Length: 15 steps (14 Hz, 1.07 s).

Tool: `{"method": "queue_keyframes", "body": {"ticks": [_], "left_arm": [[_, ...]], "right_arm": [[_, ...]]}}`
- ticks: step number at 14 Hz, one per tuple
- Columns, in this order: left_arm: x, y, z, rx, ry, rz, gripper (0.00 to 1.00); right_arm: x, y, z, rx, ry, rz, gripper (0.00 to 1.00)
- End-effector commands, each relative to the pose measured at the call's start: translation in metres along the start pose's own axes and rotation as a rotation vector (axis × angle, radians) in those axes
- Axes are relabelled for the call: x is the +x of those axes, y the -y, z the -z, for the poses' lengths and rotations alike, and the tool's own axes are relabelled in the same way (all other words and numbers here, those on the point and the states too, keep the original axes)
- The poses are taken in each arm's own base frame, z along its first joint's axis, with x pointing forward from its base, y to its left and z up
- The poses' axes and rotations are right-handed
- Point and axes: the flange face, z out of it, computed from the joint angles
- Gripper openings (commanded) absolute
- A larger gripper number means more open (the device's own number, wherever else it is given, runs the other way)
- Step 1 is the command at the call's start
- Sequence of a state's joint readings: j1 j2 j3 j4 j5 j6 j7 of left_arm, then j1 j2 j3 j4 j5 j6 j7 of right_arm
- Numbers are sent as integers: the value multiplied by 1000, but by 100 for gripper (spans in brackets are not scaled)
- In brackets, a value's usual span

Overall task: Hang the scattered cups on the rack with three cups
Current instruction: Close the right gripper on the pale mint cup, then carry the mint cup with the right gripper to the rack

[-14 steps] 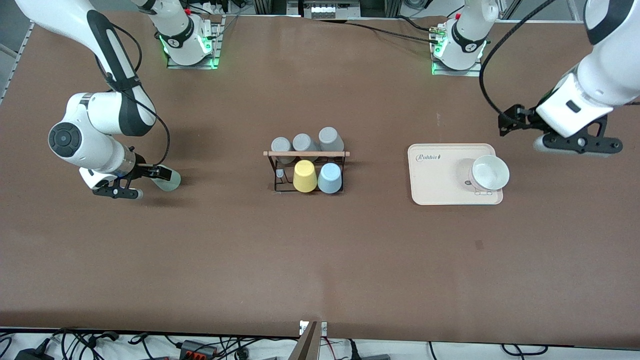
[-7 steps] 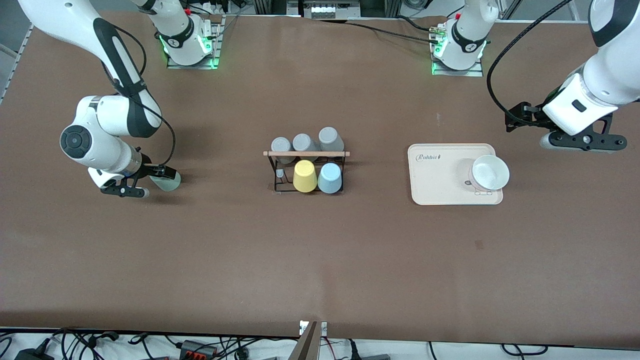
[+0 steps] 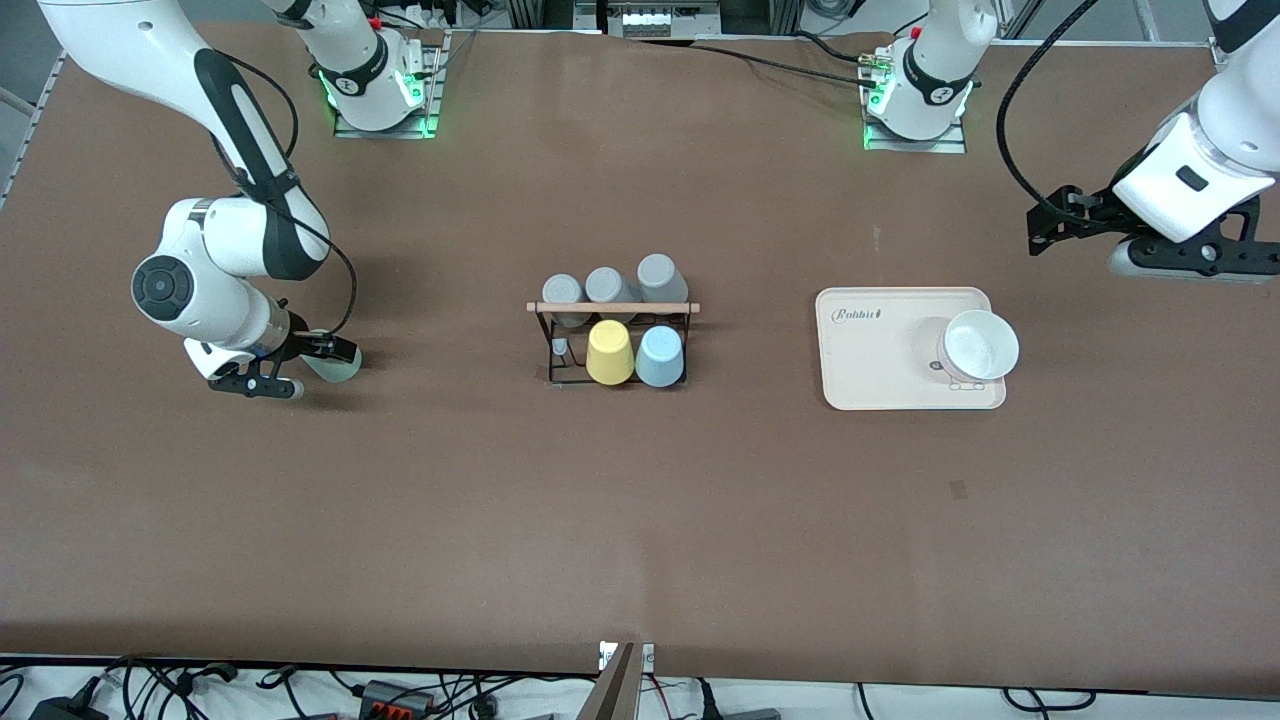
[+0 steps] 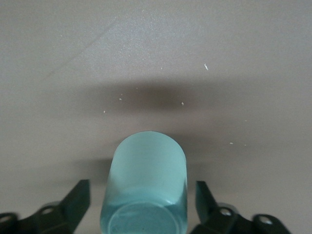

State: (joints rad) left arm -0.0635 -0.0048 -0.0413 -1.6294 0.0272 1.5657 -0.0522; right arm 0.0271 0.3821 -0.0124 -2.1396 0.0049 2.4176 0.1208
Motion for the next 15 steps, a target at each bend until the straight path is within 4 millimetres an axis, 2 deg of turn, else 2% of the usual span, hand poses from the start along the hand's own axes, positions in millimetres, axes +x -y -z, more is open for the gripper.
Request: {"method": "queue_keyframes", "body": {"ticks": [1, 2, 4, 6, 7, 8, 10, 12, 13, 14, 15], "left_arm": [[-6, 4, 6, -20, -4, -6, 100], [-6, 3, 8, -20, -7, -9, 100], [-6, 4, 8, -23, -10, -7, 100], [-5, 3, 9, -31, -11, -6, 100], [-5, 4, 12, -33, -17, -4, 100], [-5, 4, 13, -33, -19, -4, 100], [-5, 4, 13, -34, -21, -4, 100], [-5, 4, 14, -34, -21, -12, 100], [-5, 4, 14, -34, -21, -12, 100], [-6, 3, 14, -34, -21, -13, 100], [-5, 3, 13, -34, -19, -13, 100]], "right_arm": [[-1, -1, 3, 4, -9, -15, 53], [-1, -1, 6, 3, -6, -13, 38], [2, 0, 14, 4, -16, -9, 27], [13, 1, 35, 7, -34, 10, 26], [20, 2, 51, 5, -32, 14, 26], [32, 12, 75, 4, -38, 33, 26], [54, 36, 126, 1, -31, 65, 26], [69, 76, 165, -4, -8, 120, 26], [73, 102, 180, -5, -5, 148, 26], [75, 120, 194, -2, -10, 165, 26], [72, 138, 199, 0, -1, 184, 26]]}}
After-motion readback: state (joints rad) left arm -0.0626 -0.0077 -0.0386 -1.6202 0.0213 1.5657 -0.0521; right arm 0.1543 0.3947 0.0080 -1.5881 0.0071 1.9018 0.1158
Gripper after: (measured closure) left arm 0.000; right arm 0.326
